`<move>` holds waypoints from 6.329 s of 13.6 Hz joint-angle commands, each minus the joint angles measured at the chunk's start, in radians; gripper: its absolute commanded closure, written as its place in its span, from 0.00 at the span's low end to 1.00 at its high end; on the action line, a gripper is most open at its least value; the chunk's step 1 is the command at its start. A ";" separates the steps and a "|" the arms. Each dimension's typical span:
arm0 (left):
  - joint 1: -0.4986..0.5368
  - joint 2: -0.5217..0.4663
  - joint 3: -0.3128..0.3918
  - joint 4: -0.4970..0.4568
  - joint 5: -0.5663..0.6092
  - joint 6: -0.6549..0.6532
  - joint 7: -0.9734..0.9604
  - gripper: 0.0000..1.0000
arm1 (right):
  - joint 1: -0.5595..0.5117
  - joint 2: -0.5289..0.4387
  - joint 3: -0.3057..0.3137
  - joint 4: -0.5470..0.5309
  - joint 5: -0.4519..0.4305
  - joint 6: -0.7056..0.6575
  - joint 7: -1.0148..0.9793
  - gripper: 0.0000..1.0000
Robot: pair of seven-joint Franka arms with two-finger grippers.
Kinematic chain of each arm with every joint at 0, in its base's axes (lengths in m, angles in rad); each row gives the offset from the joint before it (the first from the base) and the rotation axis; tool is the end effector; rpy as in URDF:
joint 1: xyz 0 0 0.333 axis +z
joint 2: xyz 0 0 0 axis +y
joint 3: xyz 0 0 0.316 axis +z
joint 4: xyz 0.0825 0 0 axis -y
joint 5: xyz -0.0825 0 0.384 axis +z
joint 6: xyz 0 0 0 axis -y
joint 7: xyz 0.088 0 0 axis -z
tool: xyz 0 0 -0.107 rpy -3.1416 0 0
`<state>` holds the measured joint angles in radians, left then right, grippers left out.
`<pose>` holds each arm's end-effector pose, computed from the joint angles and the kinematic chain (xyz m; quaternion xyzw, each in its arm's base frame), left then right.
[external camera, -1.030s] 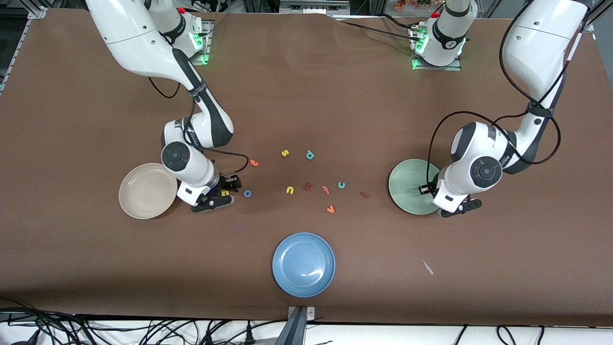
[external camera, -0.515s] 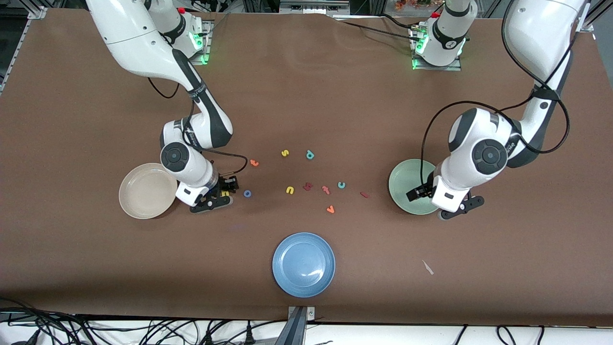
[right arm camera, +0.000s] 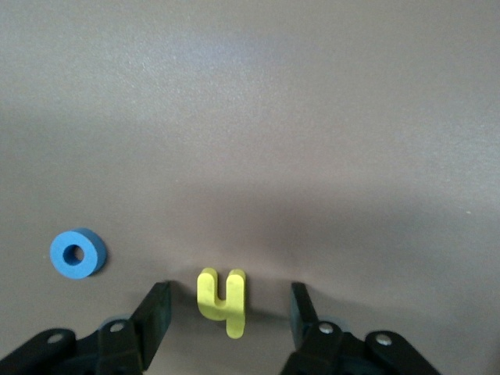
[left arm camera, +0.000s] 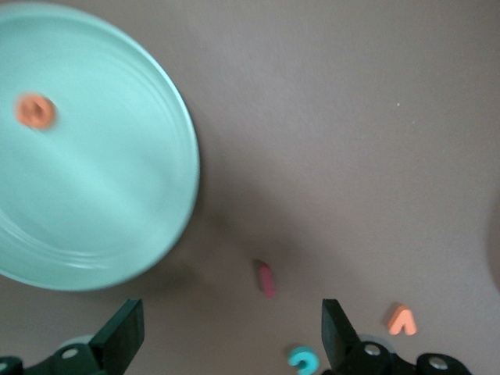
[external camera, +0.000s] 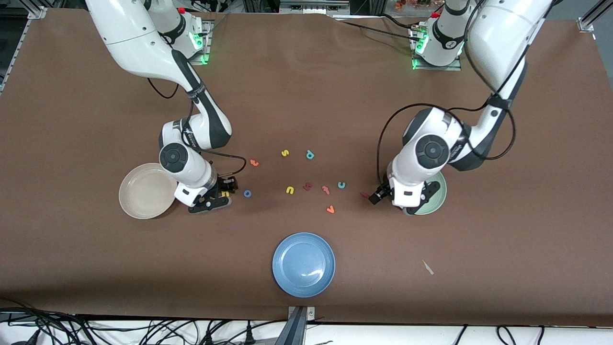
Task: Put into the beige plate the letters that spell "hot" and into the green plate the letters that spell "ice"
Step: 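Grasp the yellow 4 with the right gripper while the left gripper reaches, then grasp the red i with the left gripper while the right gripper lifts, then place the yellow 4 on the beige plate while the left gripper drops the i, then move the right gripper to the blue o while the left gripper reaches, then grasp the blue o with the right gripper while the left gripper grasps the c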
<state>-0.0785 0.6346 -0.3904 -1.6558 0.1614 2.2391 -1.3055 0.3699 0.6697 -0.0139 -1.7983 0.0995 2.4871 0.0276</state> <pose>0.6247 -0.2755 0.2623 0.9189 0.3912 -0.0391 0.0323 0.6138 0.2284 0.1756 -0.9916 -0.1262 -0.0045 0.0277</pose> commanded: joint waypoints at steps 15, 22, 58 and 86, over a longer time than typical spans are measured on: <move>-0.167 0.208 0.125 0.143 -0.006 0.070 -0.244 0.37 | 0.026 0.027 -0.011 0.074 -0.001 -0.102 0.049 0.47; -0.171 0.218 0.127 0.145 -0.003 0.070 -0.241 0.60 | 0.026 0.034 -0.011 0.074 0.000 -0.102 0.043 0.69; 0.086 -0.050 0.110 -0.087 -0.088 -0.141 0.510 0.00 | -0.030 -0.188 -0.072 -0.041 0.002 -0.303 -0.005 0.43; -0.227 0.211 0.087 0.143 -0.020 0.076 -0.032 0.47 | 0.175 0.117 -0.074 0.237 0.029 -0.182 0.305 0.41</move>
<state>-0.3014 0.8238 -0.3094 -1.5531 0.1177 2.3177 -1.3299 0.5424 0.7892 -0.0884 -1.5420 0.1102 2.2948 0.3269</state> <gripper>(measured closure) 0.467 0.401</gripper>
